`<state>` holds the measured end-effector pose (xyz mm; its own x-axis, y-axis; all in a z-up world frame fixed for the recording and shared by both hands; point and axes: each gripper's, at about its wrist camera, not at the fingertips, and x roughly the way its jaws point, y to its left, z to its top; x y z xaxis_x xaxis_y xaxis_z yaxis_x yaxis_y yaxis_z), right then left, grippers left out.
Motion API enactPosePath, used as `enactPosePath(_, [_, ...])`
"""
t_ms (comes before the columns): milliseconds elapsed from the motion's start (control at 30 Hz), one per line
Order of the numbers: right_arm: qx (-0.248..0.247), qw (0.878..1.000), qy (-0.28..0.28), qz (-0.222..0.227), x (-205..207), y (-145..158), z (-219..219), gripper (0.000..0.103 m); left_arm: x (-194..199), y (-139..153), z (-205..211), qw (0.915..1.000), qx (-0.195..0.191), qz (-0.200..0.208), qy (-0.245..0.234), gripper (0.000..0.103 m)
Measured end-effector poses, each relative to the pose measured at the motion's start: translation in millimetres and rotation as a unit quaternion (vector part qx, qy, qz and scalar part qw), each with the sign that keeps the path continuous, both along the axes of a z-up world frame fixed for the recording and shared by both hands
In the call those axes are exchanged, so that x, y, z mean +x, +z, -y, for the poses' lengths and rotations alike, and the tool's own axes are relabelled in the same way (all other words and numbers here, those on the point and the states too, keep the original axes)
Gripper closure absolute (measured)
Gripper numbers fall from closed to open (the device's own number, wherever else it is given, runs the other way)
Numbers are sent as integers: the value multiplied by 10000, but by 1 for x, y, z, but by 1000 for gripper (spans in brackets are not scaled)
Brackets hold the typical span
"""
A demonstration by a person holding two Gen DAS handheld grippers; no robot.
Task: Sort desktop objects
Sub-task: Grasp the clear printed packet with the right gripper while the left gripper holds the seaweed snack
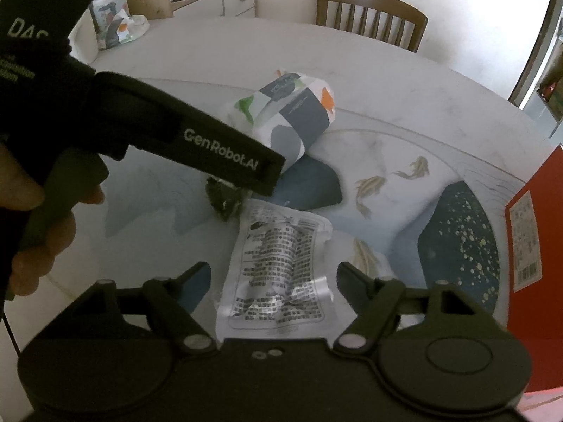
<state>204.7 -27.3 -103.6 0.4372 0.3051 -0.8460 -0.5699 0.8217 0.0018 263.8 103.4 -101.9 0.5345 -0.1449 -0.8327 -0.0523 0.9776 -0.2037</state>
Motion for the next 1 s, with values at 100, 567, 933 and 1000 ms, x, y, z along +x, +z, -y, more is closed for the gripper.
enactPosePath(100, [14, 10000, 17, -61, 2, 0, 0, 36, 0, 1, -1, 10000, -20, 15, -16, 36])
enactPosePath(567, [237, 9997, 11, -96, 4, 7, 8, 44, -5, 4, -3, 9999, -116, 8, -11, 70])
enactPosePath(933, [417, 9989, -150, -140, 1, 17, 21, 44, -11, 10, -5, 9997, -232, 75, 34, 76])
enactPosePath(1000, [442, 9988, -157, -132, 0, 20, 23, 45, -13, 12, -5, 9996, -255, 103, 32, 76])
